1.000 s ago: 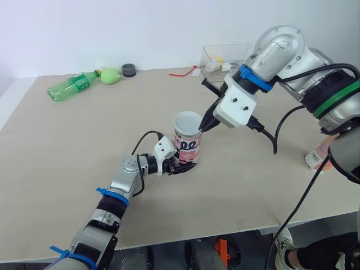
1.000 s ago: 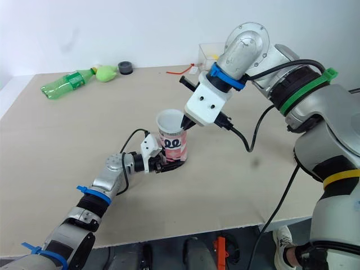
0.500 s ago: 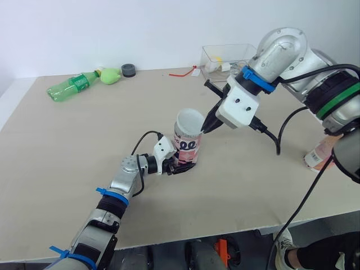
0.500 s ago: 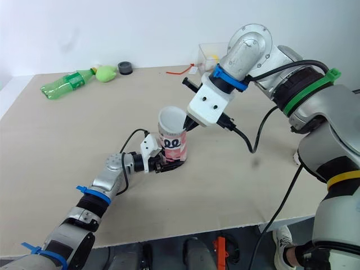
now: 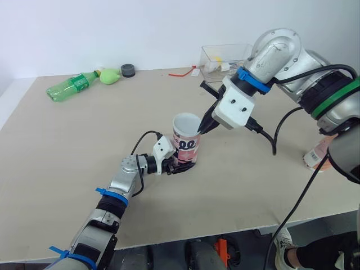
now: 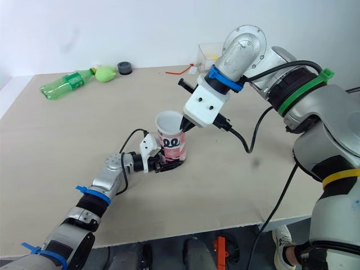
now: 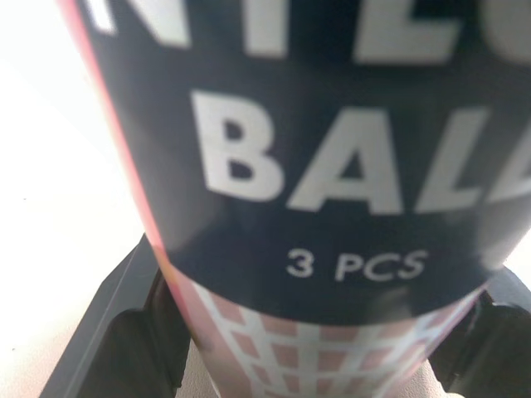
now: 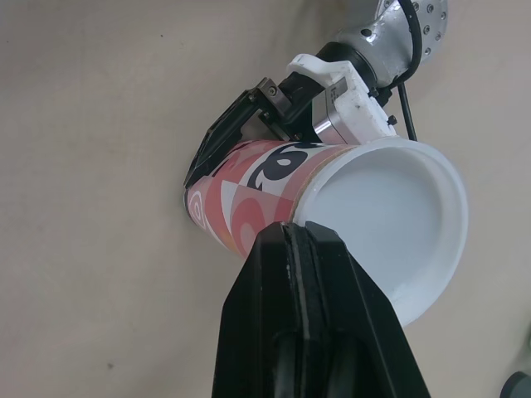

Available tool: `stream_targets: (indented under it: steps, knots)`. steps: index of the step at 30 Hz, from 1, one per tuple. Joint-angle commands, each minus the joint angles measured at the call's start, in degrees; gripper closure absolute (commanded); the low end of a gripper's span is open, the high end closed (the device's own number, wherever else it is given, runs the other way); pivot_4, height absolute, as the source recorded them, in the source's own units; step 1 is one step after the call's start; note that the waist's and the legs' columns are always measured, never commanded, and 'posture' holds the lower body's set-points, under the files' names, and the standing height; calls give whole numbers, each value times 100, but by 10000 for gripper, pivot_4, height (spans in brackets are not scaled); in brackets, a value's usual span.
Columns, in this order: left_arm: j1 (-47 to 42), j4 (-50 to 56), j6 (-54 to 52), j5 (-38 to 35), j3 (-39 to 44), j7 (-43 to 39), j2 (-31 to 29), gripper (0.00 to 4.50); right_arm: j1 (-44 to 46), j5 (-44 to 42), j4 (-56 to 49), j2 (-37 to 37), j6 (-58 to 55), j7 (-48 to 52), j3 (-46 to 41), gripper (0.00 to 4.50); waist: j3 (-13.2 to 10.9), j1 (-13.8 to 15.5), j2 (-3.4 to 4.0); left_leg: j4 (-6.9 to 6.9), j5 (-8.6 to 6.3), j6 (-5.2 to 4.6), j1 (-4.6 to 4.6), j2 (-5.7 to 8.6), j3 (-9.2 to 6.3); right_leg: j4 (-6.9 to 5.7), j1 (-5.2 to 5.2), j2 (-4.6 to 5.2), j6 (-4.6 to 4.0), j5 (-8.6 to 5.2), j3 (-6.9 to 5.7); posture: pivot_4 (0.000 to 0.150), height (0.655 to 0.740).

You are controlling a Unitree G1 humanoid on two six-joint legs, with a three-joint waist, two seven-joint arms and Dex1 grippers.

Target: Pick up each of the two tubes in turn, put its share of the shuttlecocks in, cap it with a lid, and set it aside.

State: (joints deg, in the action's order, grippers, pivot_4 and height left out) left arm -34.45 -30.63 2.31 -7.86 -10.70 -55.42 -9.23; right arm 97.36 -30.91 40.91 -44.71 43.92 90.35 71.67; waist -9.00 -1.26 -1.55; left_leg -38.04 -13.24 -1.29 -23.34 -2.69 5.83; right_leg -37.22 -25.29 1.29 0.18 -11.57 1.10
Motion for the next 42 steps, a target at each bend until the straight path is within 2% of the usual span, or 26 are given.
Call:
stream_targets:
  steps: [1,2,3,5,6,8,13,16,22,25,30,33,36,42]
  knots:
    - [126,-137,-136,53,-58,1,-8,13947,150,-70,38,5,-54,215,21,44584,0,0,0,0,0,0,0,0,0,0,0,0,0,0,0,1500,7400]
    - [126,-139,-137,53,-57,1,-10,13947,147,-66,50,6,-80,215,36,44584,0,0,0,0,0,0,0,0,0,0,0,0,0,0,0,1500,7400]
    - [127,-138,-137,55,-58,1,-12,13947,143,-60,65,6,-112,215,48,41702,0,0,0,0,0,0,1,0,0,0,0,0,0,0,0,1500,7400]
    - [130,-137,-141,55,-57,0,-13,13947,118,-55,97,15,-136,215,34,35448,0,0,0,-1,0,0,1,0,0,-1,1,0,0,0,0,1500,7400]
    - [131,-136,-143,55,-58,0,-15,13947,98,-70,106,24,-110,215,5,30298,0,0,0,-2,0,0,0,-1,1,-1,0,0,-1,0,0,1500,7400]
    - [138,-127,-148,51,-59,-7,-19,13947,70,-105,73,6,-157,215,-27,23171,0,0,0,-2,0,0,1,-1,1,-1,0,0,-1,0,0,1500,7400]
    - [167,-100,-163,50,-65,-30,-42,13947,5,-322,-181,-150,-457,215,-160,23171,0,0,0,-2,0,0,0,0,0,-1,0,1,-1,0,-1,1500,7400]
    - [198,-72,-168,49,-64,-49,-73,13947,-211,-1222,-592,-390,-1819,215,-713,23171,0,1,0,-2,0,0,-1,-1,-1,-1,0,1,-1,0,-1,1500,7400]
    - [309,77,-173,5,-28,-68,-143,13947,-1077,-2295,-792,-644,-4319,215,-2296,23171,5,1,-9,-1,0,0,1,-4,-3,0,3,11,-8,2,-4,1500,7400]
    - [391,182,-182,8,-36,-101,-206,13947,-1593,-2357,-696,-393,-5281,167,-3439,23171,5,-3,-8,-4,0,0,2,-10,-9,0,7,13,-17,4,-10,1500,7400]
    - [463,324,-246,-11,-63,-98,-238,13947,-2884,-2087,-1223,229,-6009,-977,-4794,23171,13,-5,-12,-5,0,0,7,-25,-15,-3,10,-7,-25,5,-11,1500,7400]
    - [465,351,-286,-16,-60,-96,-249,13947,-3260,-1677,-1523,529,-6158,-1315,-5212,30487,11,-5,-10,-6,1,1,5,-24,-14,-9,6,-25,-24,5,-9,1500,7400]
    - [451,341,-306,-19,-57,-101,-272,13947,-3463,-1220,-1867,732,-6304,-1490,-5387,44324,10,-5,-9,-7,1,2,0,-19,-12,-10,1,-25,-17,4,-6,1500,7400]
    - [423,289,-311,-12,-91,-83,-251,13947,-3435,-564,-2270,1063,-6655,-1620,-5497,44836,11,-7,-9,-7,1,2,1,-13,-12,-9,4,-24,-10,1,-5,1500,7400]
